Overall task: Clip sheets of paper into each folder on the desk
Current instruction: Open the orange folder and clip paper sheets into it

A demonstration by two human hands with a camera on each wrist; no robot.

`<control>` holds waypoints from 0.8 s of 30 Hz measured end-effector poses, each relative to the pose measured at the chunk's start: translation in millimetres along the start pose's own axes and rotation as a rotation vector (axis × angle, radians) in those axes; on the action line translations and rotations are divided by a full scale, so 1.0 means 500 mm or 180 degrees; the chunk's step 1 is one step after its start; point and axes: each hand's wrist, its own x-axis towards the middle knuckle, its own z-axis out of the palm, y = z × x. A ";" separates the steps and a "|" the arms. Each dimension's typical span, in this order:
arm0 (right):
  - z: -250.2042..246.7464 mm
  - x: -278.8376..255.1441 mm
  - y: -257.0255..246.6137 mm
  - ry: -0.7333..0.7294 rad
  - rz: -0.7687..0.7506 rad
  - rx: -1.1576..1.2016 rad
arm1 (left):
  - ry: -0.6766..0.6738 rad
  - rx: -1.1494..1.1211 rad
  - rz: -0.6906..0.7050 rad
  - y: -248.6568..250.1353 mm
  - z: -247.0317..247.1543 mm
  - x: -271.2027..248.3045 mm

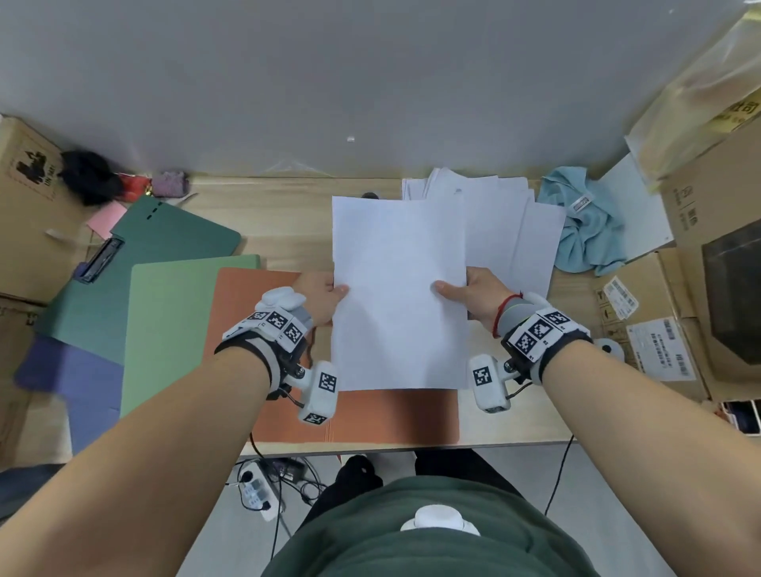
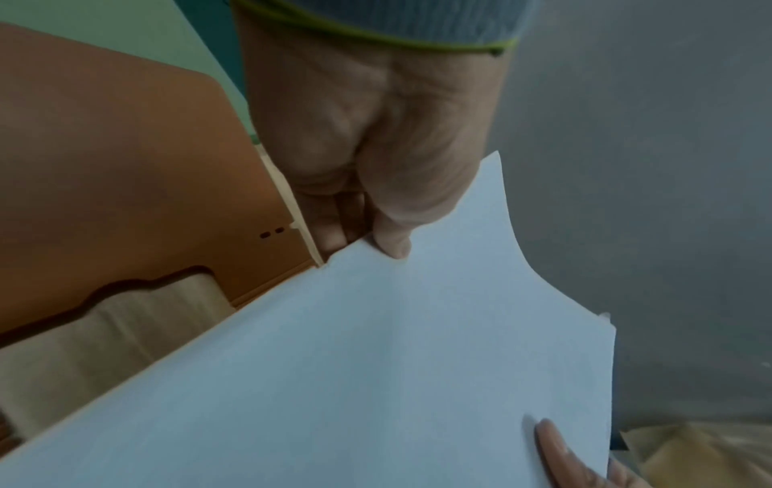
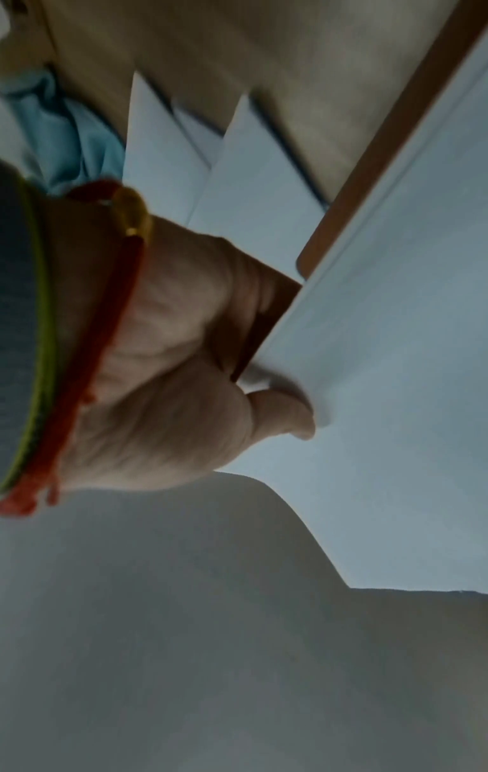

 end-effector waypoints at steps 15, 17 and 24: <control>0.001 0.037 0.209 0.0356 0.1010 -0.1237 | -0.0824 0.1780 -0.0818 -0.119 0.122 0.000; 0.006 0.034 0.218 0.0351 0.0986 -0.1257 | -0.0991 0.2133 -0.0967 -0.116 0.136 -0.002; 0.025 0.057 0.232 0.0333 0.0968 -0.1147 | -0.0638 0.1797 -0.1073 -0.139 0.170 0.023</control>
